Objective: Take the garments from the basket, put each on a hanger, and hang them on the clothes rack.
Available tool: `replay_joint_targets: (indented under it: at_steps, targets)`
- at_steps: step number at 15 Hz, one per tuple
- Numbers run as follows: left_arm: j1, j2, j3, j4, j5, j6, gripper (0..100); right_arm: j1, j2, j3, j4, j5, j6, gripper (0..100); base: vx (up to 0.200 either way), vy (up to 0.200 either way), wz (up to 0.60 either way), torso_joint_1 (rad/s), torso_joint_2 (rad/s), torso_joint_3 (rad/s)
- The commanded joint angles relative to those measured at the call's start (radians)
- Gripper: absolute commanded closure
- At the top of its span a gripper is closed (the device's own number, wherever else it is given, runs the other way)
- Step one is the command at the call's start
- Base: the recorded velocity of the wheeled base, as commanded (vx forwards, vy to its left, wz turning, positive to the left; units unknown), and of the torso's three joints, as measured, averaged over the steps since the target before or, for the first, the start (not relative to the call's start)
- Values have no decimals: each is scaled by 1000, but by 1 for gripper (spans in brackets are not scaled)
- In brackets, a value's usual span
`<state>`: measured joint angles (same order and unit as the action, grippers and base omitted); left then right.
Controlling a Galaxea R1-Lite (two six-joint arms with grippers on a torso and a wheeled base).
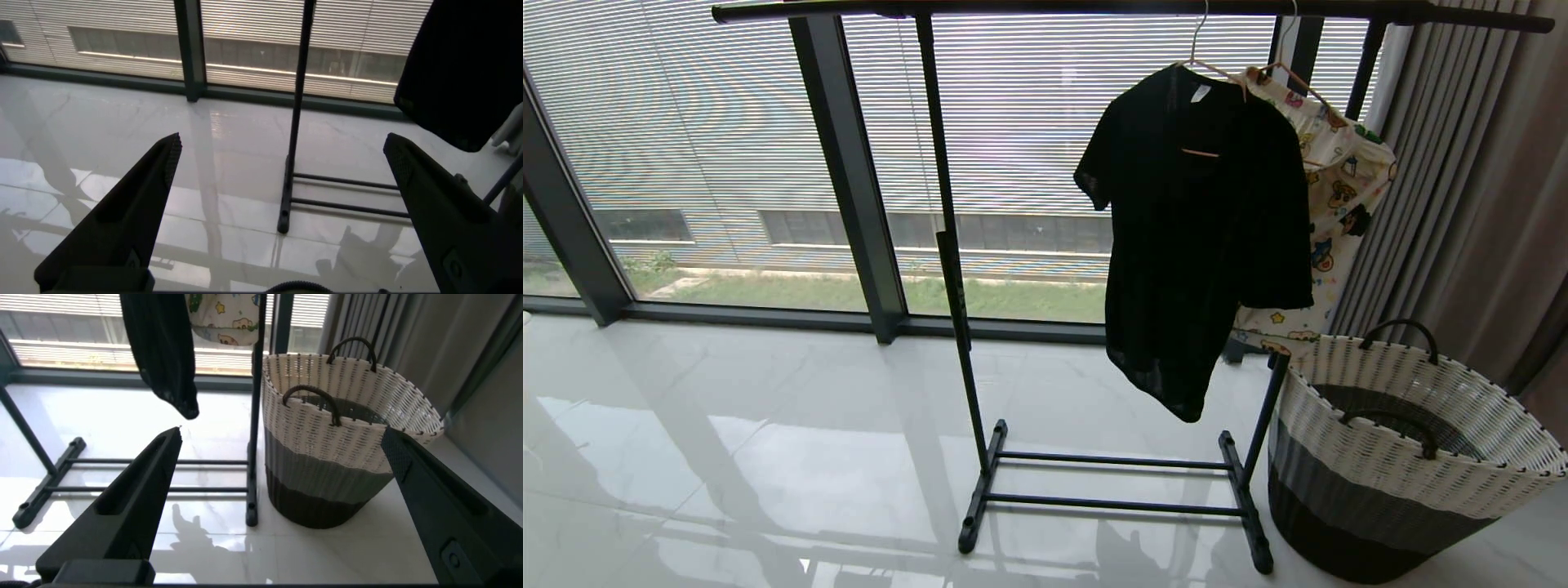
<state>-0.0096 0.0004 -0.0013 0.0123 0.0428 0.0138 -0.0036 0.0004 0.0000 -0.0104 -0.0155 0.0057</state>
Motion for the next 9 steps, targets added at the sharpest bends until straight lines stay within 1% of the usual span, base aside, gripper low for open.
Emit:
replay_joint_targets:
  at_steps: [1, 9]
  targets:
    - [0, 0, 0, 0, 0, 0, 0, 1, 0, 0, 0, 0, 0, 0, 0, 0, 0, 0, 0, 0]
    - [0, 0, 0, 0, 0, 0, 0, 1, 0, 0, 0, 0, 0, 0, 0, 0, 0, 0, 0, 0]
